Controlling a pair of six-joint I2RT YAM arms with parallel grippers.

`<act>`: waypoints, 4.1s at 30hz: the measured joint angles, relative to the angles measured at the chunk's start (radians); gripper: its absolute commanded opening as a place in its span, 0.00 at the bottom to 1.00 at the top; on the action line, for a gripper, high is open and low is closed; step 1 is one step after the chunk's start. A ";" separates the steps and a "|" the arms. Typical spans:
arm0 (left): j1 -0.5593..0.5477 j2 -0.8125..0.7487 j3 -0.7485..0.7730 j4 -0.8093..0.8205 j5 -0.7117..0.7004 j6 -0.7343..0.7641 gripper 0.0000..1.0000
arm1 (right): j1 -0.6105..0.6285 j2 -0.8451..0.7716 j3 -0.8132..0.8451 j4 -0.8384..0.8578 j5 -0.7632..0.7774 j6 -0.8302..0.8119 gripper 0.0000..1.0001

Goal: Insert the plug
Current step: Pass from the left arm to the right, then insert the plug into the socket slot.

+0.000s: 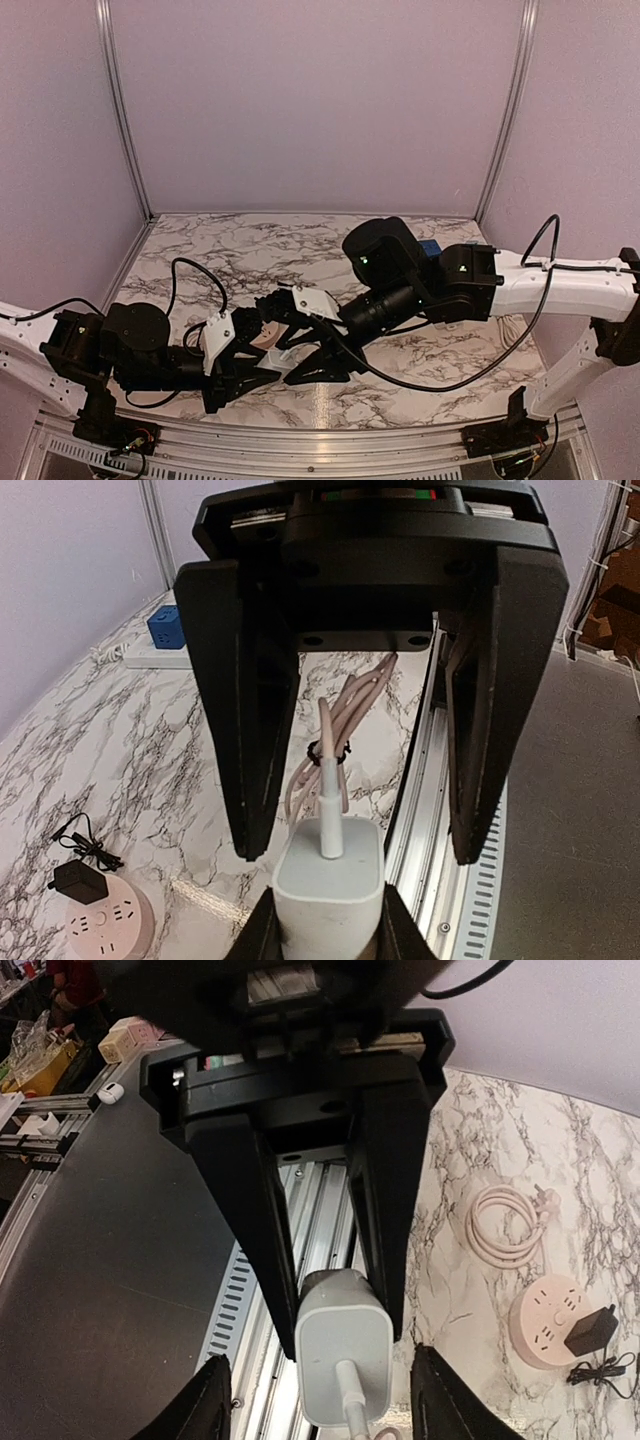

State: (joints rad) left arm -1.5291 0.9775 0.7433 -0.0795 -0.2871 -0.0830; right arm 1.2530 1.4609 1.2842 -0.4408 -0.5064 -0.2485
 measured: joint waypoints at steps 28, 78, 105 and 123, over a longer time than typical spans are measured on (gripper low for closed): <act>0.001 -0.141 -0.096 0.093 -0.042 -0.031 0.79 | -0.014 0.007 -0.019 0.046 0.036 0.042 0.00; 0.001 -0.259 -0.309 0.173 -0.708 -0.319 0.99 | -0.112 0.847 0.745 -0.235 0.576 0.599 0.00; 0.001 -0.311 -0.315 0.229 -0.721 -0.248 0.99 | -0.090 0.879 0.774 -0.262 0.610 0.634 0.00; 0.001 -0.333 -0.345 0.210 -0.752 -0.286 0.99 | -0.090 0.676 0.486 -0.303 0.691 0.556 0.00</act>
State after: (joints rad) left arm -1.5284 0.6449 0.3985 0.1303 -1.0393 -0.3687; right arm 1.1629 2.1372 1.7699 -0.7441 0.1844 0.3073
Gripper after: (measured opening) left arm 0.989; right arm 0.186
